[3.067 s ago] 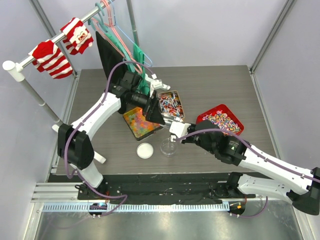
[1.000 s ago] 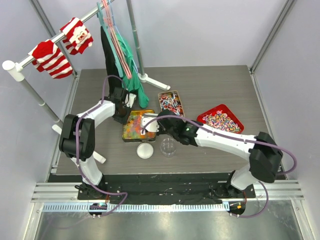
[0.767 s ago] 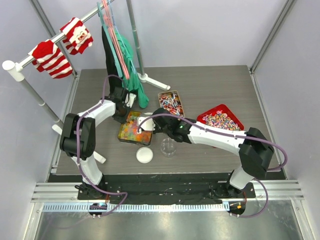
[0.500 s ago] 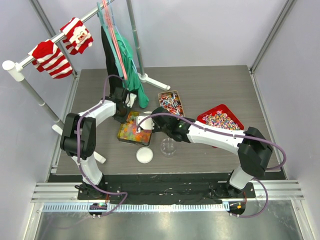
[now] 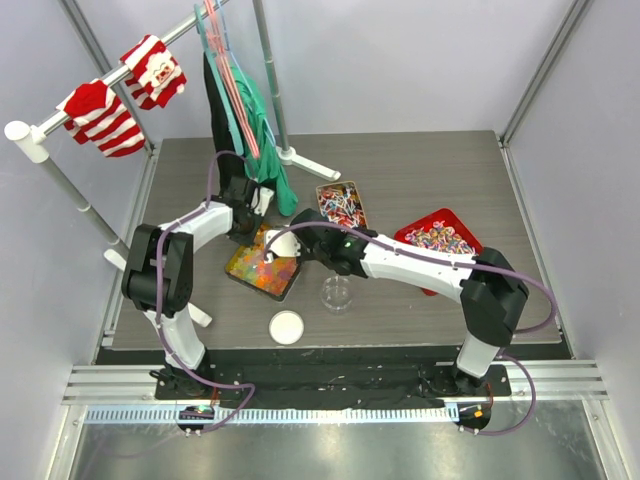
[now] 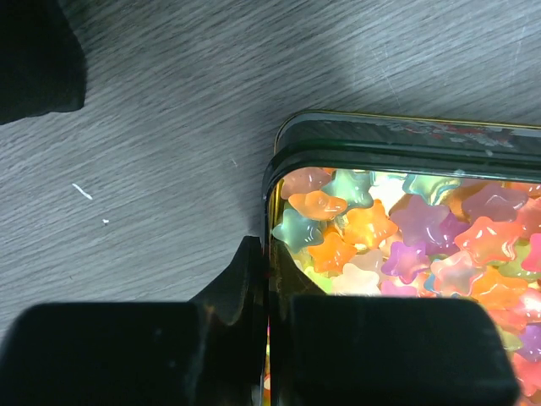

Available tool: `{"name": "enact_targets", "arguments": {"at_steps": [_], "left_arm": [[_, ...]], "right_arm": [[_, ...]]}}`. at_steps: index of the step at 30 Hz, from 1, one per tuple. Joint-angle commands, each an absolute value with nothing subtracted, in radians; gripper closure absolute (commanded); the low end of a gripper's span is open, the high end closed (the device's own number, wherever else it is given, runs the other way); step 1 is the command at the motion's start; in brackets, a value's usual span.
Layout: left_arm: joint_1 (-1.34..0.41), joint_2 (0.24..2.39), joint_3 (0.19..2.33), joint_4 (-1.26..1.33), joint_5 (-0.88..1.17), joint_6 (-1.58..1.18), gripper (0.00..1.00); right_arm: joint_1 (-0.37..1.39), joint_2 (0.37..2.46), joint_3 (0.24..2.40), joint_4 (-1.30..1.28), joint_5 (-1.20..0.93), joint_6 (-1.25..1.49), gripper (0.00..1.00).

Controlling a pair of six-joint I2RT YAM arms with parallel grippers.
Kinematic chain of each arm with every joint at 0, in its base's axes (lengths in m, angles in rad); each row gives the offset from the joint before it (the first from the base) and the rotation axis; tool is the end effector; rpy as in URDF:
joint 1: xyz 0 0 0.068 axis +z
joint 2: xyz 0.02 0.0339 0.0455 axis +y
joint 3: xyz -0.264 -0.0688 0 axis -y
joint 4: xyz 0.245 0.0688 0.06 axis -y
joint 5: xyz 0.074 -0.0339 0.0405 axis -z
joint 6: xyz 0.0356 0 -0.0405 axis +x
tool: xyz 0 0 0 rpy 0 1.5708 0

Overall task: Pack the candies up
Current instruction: Scoop the fake candies from the storage box, then adjust the storage box at the center of the board.

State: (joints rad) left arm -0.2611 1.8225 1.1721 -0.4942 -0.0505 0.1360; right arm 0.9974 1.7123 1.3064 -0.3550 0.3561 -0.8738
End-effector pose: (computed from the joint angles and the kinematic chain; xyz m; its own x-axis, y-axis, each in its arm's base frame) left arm 0.3505 -0.0918 0.1688 -0.8393 0.3644 -0.4034 0.3547 0.9294 0.1016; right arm 0.2186 0.3157 0.2592 0.2586 -0.9244 -0.2806 -0.7043 0.0184 -0.7096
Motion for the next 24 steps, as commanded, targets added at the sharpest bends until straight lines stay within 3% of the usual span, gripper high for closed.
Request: {"name": "enact_targets", "arguments": {"at_steps": [1,10,24], "left_arm": [[-0.258,1.804,1.163,-0.491,-0.089,0.164,1.0],[-0.259,1.724,1.181,-0.457,-0.121,0.158,1.0],[-0.27,1.664,1.154,-0.391,-0.118,0.178,1.0]], "right_arm": [[1.015,1.758,1.4,-0.451,0.379,-0.908,0.99],[1.052,1.897,1.549,-0.59,0.48,-0.979,0.99],[1.052,2.082,1.709,-0.607,0.68,-1.196,0.99]]}}
